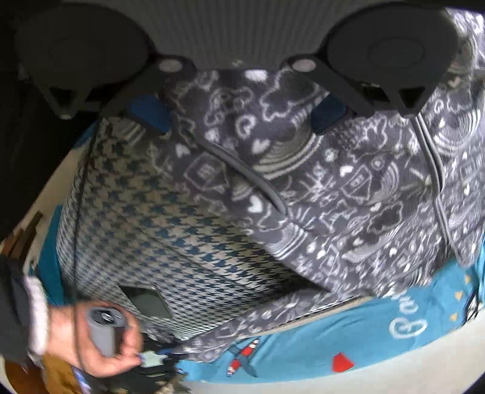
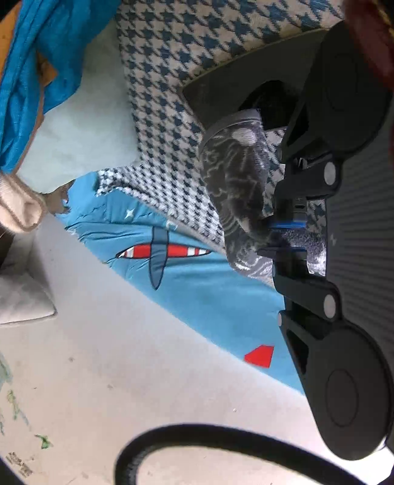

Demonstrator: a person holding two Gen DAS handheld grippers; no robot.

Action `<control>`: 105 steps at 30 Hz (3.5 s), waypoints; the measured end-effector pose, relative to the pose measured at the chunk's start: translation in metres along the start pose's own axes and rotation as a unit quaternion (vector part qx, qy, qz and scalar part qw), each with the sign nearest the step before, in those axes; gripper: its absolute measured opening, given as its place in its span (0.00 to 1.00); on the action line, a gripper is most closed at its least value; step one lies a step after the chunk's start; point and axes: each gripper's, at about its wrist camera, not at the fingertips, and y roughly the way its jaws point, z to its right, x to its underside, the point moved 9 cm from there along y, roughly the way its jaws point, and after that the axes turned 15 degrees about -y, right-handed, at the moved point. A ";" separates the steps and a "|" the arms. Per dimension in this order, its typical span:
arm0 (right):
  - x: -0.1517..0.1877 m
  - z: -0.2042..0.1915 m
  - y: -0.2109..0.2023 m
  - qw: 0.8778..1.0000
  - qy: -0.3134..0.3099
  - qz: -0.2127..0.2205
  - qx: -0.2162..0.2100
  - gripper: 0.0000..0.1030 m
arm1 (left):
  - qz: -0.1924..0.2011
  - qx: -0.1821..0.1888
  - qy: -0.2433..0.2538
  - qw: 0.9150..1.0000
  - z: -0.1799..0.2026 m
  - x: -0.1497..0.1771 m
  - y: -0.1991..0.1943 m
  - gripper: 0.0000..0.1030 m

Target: Fold clothes

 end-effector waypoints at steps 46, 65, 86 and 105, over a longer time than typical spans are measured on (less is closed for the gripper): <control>0.221 -0.279 0.030 0.908 -0.236 -0.200 -0.282 0.44 | 0.127 -0.175 -0.424 0.879 -0.290 -0.013 -0.137 1.00; 0.233 -0.237 0.032 0.906 -0.197 -0.290 -0.236 0.45 | 0.124 -0.176 -0.414 0.884 -0.284 -0.017 -0.129 1.00; 0.183 -0.193 -0.019 0.938 -0.111 -0.233 -0.232 0.46 | 0.143 -0.198 -0.388 0.889 -0.277 -0.024 -0.129 1.00; 0.193 -0.217 0.003 0.936 -0.174 -0.227 -0.205 0.68 | 0.262 -0.295 -0.410 0.822 -0.347 -0.056 -0.195 1.00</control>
